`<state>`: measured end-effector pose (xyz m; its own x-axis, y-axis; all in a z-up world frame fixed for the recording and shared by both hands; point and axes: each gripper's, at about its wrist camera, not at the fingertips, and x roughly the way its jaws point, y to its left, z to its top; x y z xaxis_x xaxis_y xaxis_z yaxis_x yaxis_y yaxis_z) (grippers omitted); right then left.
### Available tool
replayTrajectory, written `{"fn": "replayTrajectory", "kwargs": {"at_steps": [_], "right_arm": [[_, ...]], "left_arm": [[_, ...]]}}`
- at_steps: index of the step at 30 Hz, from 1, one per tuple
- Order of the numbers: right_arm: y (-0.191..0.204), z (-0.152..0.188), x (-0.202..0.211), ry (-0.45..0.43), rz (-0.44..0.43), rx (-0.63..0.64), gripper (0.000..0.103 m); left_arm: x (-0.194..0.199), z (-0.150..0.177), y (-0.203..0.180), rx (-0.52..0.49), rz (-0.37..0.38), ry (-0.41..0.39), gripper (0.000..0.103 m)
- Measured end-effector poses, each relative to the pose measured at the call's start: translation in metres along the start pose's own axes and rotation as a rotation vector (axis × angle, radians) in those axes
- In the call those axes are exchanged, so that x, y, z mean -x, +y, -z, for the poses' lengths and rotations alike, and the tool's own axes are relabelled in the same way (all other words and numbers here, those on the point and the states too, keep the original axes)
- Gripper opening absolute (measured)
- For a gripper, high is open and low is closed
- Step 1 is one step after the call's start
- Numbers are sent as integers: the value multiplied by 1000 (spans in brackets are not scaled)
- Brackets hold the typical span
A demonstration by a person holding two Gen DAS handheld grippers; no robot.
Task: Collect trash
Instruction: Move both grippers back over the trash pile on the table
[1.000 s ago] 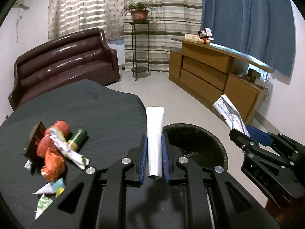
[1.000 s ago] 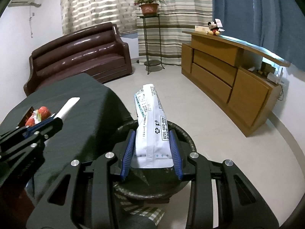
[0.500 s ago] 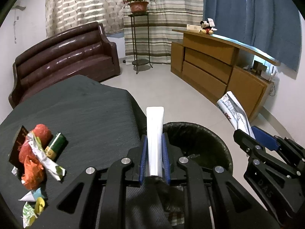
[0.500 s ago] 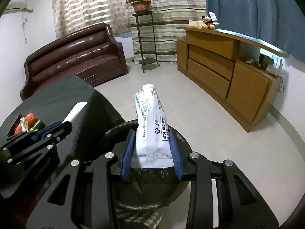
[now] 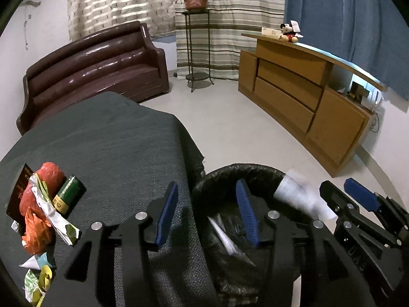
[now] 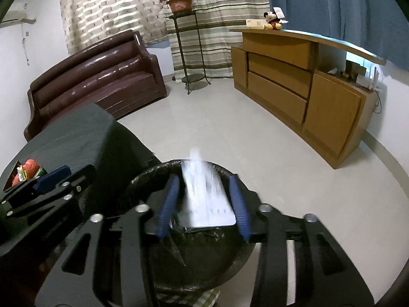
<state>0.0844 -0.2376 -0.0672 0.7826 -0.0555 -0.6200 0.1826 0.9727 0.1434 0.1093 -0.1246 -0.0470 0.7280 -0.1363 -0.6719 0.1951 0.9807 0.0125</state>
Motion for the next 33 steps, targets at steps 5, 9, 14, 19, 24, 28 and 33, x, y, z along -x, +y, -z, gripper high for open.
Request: {"fn": "replayTrajectory", "kwargs": {"at_steps": [5,9,14,19,24,28,33], "right_arm": [[0,-1,4,-4,13,-5,50],[0,-2,10,-21,36,0,62],[1,-3,17,-64,58,-1,80],[10,6,21,-45,3,-39,80],[39,16,26,-3,-54,9,80],[74,24,35,19,-96,83,80],[115,36,47,44,-162,157,79]], "left_arm": [[1,-2,1,9,3,-4,57],[6,-3,8,22,8,-7,58],[19,-6,19,31,0,-22,60],[40,1,40,32,-25,-39,63],[57,12,68,37,-60,-37,65],[71,22,97,50,-107,-35,65],[88,33,136,87,-156,-29,65]]}}
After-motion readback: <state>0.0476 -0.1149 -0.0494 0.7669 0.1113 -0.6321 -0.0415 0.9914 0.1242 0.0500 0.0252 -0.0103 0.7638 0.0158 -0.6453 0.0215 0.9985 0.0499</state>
